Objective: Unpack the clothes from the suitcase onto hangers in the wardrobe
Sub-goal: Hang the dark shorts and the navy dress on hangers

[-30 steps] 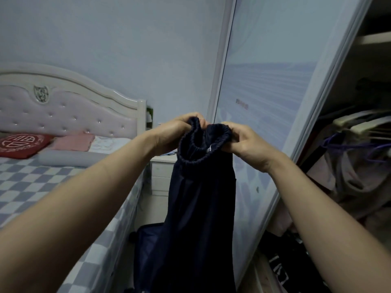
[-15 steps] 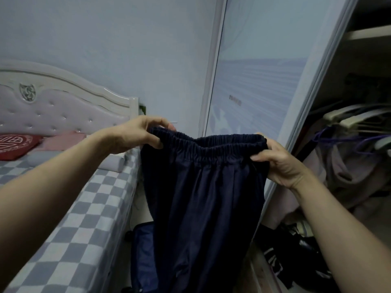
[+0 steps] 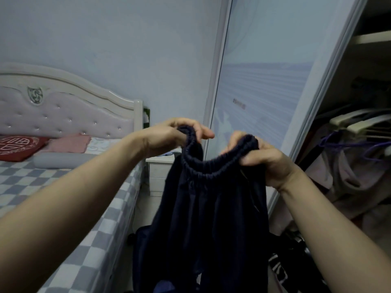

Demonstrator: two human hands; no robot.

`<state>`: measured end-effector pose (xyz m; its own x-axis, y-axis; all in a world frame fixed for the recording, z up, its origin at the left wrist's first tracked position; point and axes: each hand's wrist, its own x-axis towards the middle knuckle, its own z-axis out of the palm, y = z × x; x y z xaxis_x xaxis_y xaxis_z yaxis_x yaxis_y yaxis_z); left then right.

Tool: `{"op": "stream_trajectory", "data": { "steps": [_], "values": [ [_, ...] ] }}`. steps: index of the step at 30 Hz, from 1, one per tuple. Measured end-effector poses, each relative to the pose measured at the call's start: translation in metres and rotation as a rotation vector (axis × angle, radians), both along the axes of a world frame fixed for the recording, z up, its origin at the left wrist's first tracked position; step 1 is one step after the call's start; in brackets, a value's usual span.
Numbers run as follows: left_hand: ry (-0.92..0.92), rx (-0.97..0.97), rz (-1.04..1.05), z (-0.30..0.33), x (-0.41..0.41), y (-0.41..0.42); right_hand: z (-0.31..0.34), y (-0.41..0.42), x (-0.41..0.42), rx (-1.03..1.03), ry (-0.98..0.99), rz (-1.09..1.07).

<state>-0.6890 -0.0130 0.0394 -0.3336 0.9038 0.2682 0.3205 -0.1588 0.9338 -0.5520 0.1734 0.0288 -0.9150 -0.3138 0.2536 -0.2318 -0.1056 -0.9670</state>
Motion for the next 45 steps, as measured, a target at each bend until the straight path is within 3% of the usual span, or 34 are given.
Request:
{"op": "stream_trajectory", "data": {
  "steps": [4,6,10,14,18,22,26,31,38,42,45],
  "values": [
    [-0.149,0.077,-0.045,0.002,0.016,0.029,0.004,-0.003,-0.025,0.016,0.171,-0.252],
    [-0.202,0.08,0.085,0.0,0.013,0.039,0.002,0.002,-0.03,-0.014,0.141,-0.213],
    [-0.197,-0.094,0.275,-0.022,0.002,0.05,-0.003,0.011,-0.031,0.031,0.046,-0.187],
    [-0.644,0.001,0.641,-0.063,0.002,0.048,-0.015,0.009,-0.039,-0.047,0.088,-0.362],
    [-0.733,-0.21,0.907,-0.16,0.023,0.023,-0.016,0.009,-0.036,-0.177,0.124,-0.597],
    [-0.867,-0.518,0.727,-0.226,0.056,0.008,-0.017,0.011,-0.035,-0.265,0.132,-0.716],
    [-0.931,-0.545,0.581,-0.241,0.067,0.023,-0.017,0.011,-0.034,-0.287,0.131,-0.789],
    [-1.15,-0.326,0.421,-0.232,0.069,0.049,-0.009,0.012,-0.023,-0.305,0.158,-0.804],
    [-1.277,-0.009,0.559,-0.217,0.027,0.056,0.011,0.019,0.009,-0.316,0.261,-0.884],
    [-1.141,-0.297,0.434,-0.217,0.012,0.063,0.018,0.025,0.026,-0.424,0.282,-0.951],
    [-1.157,-0.371,0.263,-0.228,0.016,0.071,0.02,0.028,0.036,-0.408,0.299,-1.021]
  ]
}}
